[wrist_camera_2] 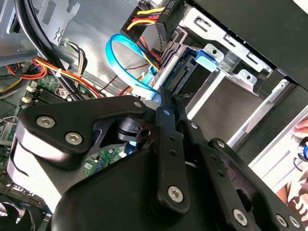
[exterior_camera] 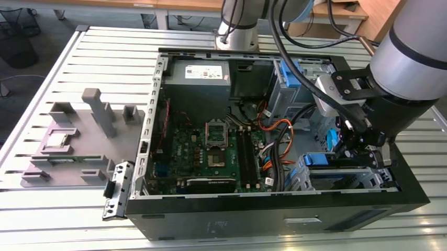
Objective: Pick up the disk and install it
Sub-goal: 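Insert the first disk wire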
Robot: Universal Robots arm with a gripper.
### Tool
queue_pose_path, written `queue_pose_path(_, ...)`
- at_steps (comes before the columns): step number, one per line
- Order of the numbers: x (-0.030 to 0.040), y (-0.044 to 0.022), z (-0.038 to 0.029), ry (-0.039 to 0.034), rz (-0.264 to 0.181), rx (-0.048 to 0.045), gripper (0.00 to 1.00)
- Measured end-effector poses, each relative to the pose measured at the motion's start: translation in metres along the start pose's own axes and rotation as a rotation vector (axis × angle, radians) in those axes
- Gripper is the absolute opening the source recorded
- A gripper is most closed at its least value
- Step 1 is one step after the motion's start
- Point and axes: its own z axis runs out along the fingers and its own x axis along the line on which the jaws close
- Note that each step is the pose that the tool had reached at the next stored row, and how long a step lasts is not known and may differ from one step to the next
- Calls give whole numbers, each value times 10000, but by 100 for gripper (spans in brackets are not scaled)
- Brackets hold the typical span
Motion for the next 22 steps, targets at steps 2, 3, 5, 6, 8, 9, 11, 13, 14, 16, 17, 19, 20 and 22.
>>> queue_pose_path(2, 0, 0, 1, 0, 0, 0, 16)
queue_pose_path(3, 0, 0, 1, 0, 0, 0, 16)
queue_pose_path(5, 0, 1, 4, -6, 1, 1, 17)
queue_pose_path(6, 0, 1, 4, -6, 1, 0, 17)
queue_pose_path(8, 0, 0, 4, -4, 0, 1, 24)
queue_pose_path(9, 0, 1, 4, -2, 0, 0, 24)
queue_pose_path(11, 0, 0, -2, 2, 0, 0, 24)
queue_pose_path(13, -1, -2, -19, 0, 0, 0, 24)
queue_pose_path(14, -2, -4, -33, 0, 1, 0, 24)
queue_pose_path(16, -4, -9, -68, -1, 1, 0, 24)
queue_pose_path(17, -5, -12, -90, -1, 1, 1, 24)
queue_pose_path(19, -8, -17, -130, 0, 1, 0, 24)
queue_pose_path(20, -9, -19, -148, 0, 0, 0, 24)
queue_pose_path(22, -11, -24, -185, -1, 0, 0, 24)
